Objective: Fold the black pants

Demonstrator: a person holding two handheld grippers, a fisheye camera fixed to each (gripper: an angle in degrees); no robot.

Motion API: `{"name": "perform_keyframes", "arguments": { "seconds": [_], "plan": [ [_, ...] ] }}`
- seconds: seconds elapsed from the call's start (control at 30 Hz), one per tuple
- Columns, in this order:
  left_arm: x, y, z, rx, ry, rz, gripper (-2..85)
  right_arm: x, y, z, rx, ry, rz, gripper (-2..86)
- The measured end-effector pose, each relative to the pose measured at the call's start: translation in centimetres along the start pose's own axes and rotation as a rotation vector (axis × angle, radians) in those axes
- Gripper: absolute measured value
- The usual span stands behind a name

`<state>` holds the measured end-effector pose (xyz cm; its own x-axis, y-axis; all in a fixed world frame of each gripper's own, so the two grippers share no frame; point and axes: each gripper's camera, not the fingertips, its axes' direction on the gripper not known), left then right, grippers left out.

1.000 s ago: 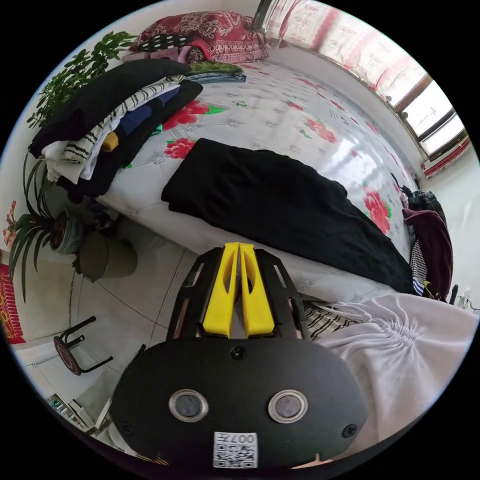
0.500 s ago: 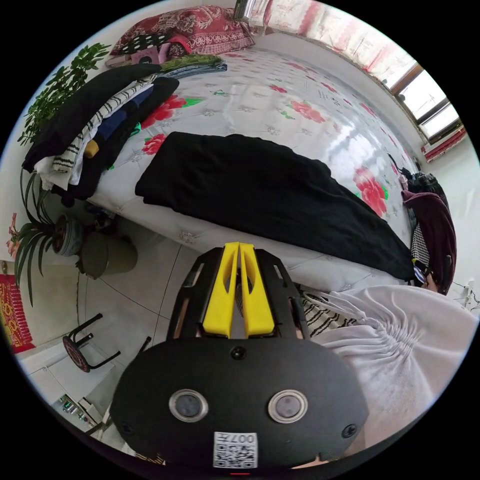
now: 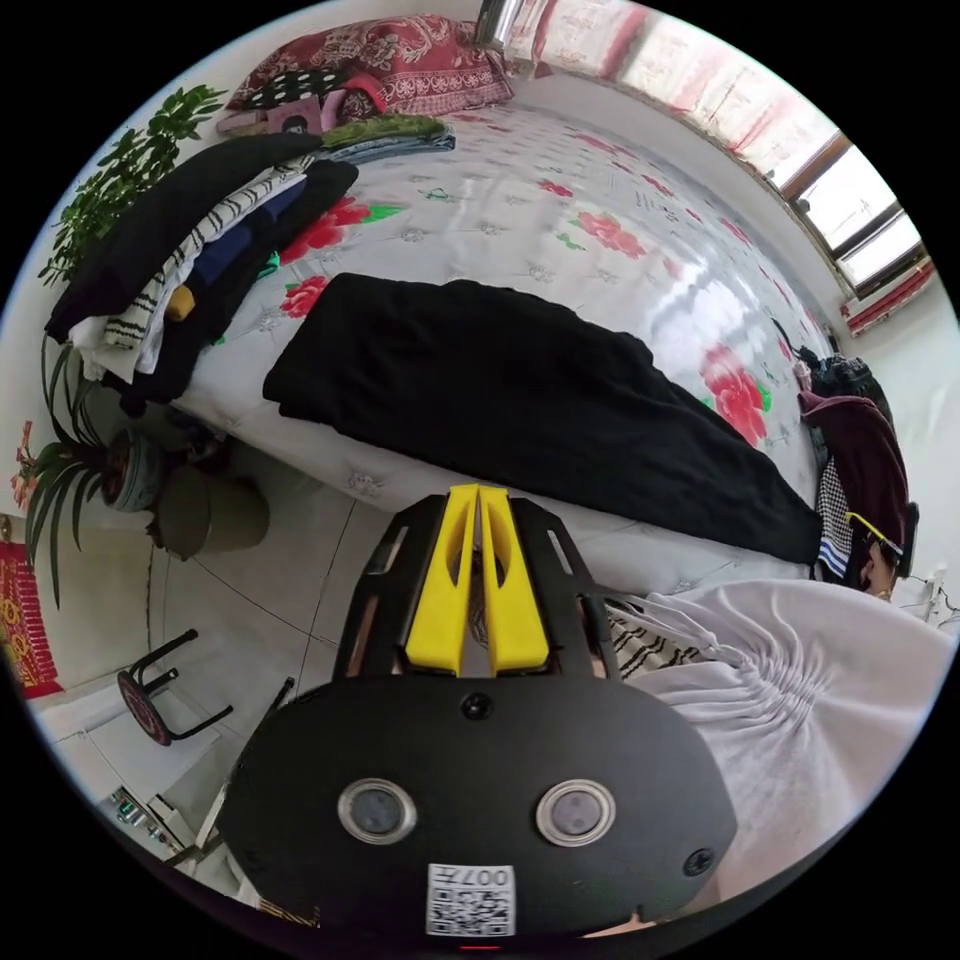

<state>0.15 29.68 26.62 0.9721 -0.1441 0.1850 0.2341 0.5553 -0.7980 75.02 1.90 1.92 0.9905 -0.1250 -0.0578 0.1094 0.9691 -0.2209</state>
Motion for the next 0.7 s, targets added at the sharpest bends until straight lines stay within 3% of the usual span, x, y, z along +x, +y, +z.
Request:
{"name": "perform_keyframes", "arguments": {
  "seconds": [0.03, 0.13, 0.3, 0.5, 0.7],
  "plan": [
    [-0.2, 0.0, 0.0, 0.008, 0.001, -0.001, -1.0, -0.2, -0.2, -0.5, 0.03, -0.056, -0.002, 0.3],
    [-1.1, -0.2, 0.4, 0.013, 0.012, -0.029, -1.0, -2.9, -3.0, -0.6, 0.085, -0.559, -0.047, 1.3],
    [-3.0, -0.8, 0.5, 0.038, 0.038, -0.047, -1.0, -12.4, -8.1, 3.6, -0.06, -0.949, -0.154, 2.4],
    [-5.8, -1.9, 0.6, 0.033, -0.007, -0.005, -1.0, -24.5, -13.2, 7.9, -0.243, -1.069, -0.259, 2.8],
    [-7.4, -4.0, 1.7, 0.021, -0.072, 0.097, -1.0, -30.5, -17.0, 12.0, -0.341, -1.008, -0.246, 3.2]
  ]
}}
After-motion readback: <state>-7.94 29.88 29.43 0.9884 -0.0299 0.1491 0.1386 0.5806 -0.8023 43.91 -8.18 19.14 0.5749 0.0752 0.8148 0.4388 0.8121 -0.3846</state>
